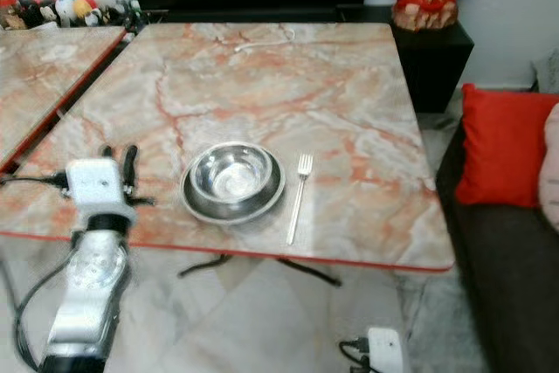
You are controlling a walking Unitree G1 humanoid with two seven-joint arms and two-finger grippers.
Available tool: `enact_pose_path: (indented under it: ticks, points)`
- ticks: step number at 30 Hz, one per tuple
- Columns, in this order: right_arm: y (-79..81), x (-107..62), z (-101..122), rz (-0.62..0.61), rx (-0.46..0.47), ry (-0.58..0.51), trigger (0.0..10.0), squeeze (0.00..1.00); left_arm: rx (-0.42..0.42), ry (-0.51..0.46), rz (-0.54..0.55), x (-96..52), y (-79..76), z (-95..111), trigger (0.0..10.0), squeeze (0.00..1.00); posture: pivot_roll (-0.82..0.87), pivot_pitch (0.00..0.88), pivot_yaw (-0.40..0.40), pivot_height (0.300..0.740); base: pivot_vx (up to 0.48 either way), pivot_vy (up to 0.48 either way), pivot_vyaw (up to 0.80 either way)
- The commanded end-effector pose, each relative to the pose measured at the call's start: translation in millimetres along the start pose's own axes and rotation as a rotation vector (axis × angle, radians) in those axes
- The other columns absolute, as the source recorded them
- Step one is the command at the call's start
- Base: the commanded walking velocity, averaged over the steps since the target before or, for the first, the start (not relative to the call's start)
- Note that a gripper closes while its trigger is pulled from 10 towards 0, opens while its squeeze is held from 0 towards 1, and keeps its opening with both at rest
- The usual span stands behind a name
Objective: Setting the table
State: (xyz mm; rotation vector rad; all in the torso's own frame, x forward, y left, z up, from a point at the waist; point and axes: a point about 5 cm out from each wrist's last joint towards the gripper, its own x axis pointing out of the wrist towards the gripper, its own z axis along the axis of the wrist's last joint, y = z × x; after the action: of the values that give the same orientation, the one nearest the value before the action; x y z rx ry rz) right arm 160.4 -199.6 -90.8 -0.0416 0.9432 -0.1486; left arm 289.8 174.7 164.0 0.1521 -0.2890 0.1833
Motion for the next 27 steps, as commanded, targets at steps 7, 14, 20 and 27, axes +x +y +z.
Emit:
enact_pose_path:
  ticks: [7,14,20,27]
  points:
    - [-4.5,1.6,7,-0.002,-0.031,-0.013,10.0,0.00,-0.021,-0.011,0.067,4.0,3.1,-1,10.0,0.00,-0.07,0.061,-0.049,0.740,0.000,0.480,0.00]
    - [-6.5,2.2,9,0.009,-0.055,-0.014,10.0,0.00,-0.001,-0.016,0.104,1.9,14.9,-1,10.0,0.00,-0.05,0.084,-0.059,0.740,0.000,0.480,0.00]
    - [-5.5,2.3,9,0.007,-0.052,-0.012,10.0,0.00,0.007,-0.025,0.109,3.3,18.7,0,10.0,0.00,-0.05,0.097,-0.045,0.740,0.000,0.480,0.00]
    - [-1.9,2.0,8,0.011,-0.035,-0.012,10.0,0.00,0.011,-0.036,0.088,7.6,18.6,5,10.0,0.00,-0.04,0.110,-0.026,0.740,0.000,0.480,0.00]
